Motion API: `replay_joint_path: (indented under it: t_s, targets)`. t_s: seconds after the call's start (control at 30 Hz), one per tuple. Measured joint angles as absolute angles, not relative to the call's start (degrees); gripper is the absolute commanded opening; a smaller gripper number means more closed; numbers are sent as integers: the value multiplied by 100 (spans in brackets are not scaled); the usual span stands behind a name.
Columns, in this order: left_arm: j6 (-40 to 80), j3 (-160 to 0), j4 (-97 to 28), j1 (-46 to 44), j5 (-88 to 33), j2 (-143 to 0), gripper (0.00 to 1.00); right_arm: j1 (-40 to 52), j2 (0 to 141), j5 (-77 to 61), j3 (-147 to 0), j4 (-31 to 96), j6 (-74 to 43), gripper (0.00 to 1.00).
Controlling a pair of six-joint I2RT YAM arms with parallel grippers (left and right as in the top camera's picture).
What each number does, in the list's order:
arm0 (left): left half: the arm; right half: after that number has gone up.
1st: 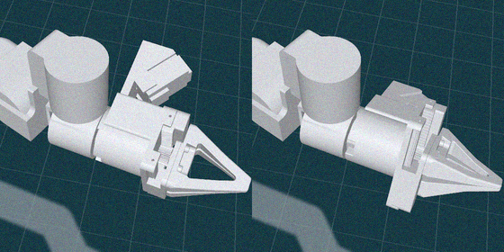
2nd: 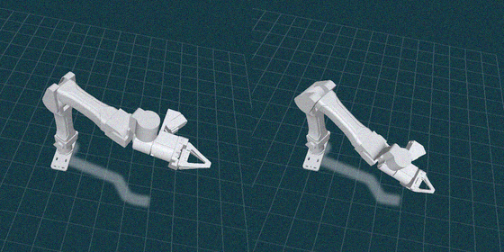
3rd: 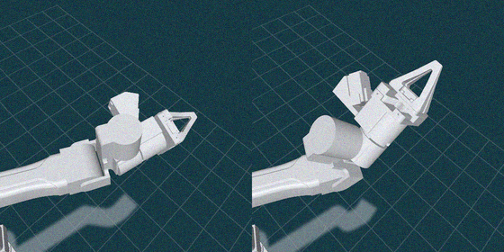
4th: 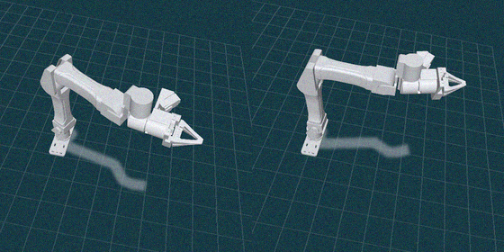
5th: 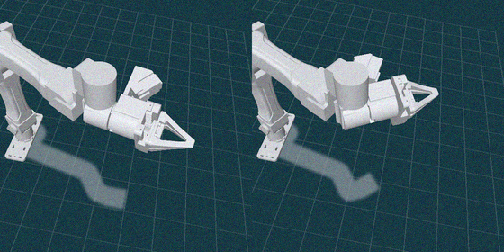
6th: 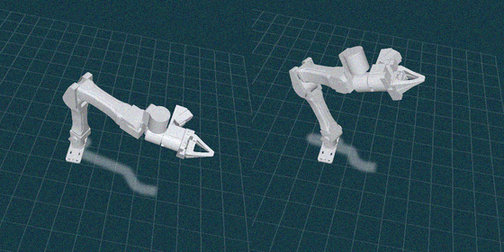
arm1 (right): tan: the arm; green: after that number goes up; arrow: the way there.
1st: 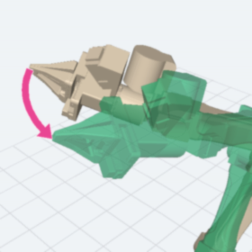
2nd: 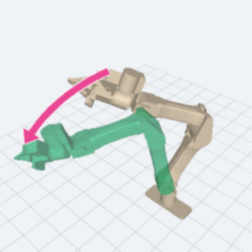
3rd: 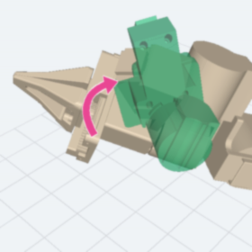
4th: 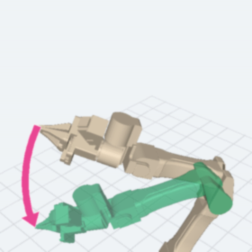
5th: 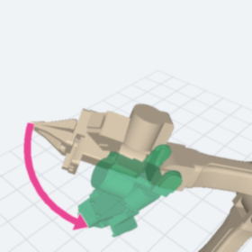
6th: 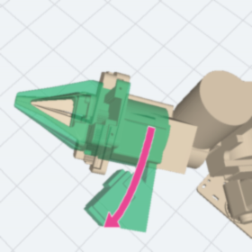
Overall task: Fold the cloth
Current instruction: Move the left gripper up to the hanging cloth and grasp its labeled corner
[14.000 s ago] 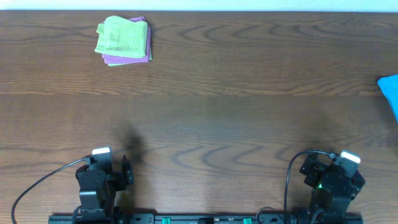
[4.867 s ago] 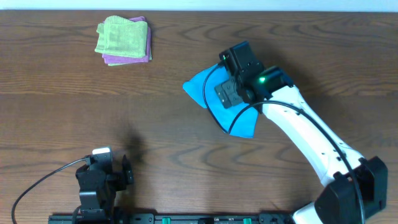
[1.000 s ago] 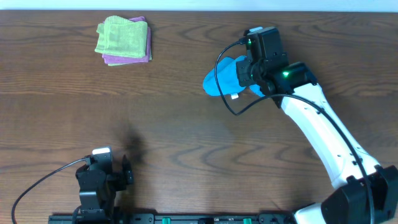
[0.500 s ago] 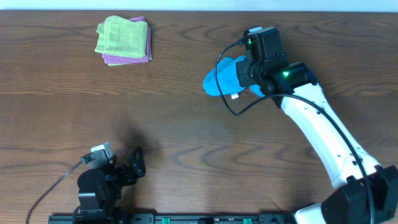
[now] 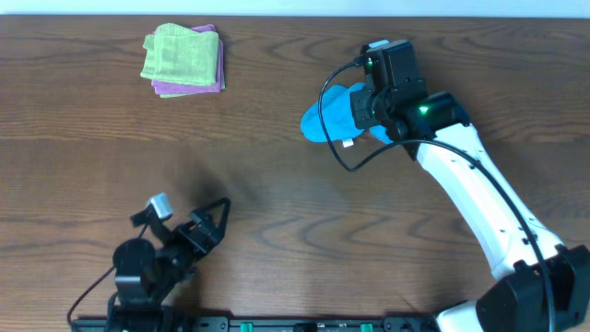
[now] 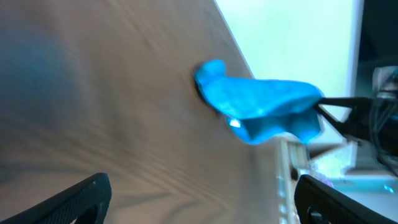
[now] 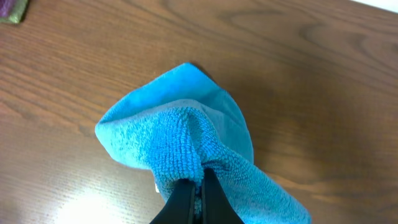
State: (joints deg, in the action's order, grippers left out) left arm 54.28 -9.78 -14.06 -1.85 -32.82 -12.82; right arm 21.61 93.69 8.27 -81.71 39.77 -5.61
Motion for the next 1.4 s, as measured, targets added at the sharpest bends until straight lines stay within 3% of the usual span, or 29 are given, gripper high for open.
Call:
replay_joint_path:
  t_s: [0.17,0.47,0.7,1.1,1.4]
  targets:
    - [5614,-1041,-49,-1092,-3406,-3059,96,2161,9369,843,-8171,3968,-561,1]
    - [5596,-2589,255,-2950,-2589,-6270,95,2161,9369,735,-8171,3896,-642,1]
    - [5745,-3308,1485,-3135,-1911,-7972,96,2161,9369,373,-8278,3673,-1100,2]
    - [6591,-3439,3944,-3208,-303,-9330,95,2161,9369,-30,-8401,3336,-1470,2]
    - [7387,-4239,4195,-3586,185,-10259,95,2161,9369,-49,-8403,3269,-1492,2]
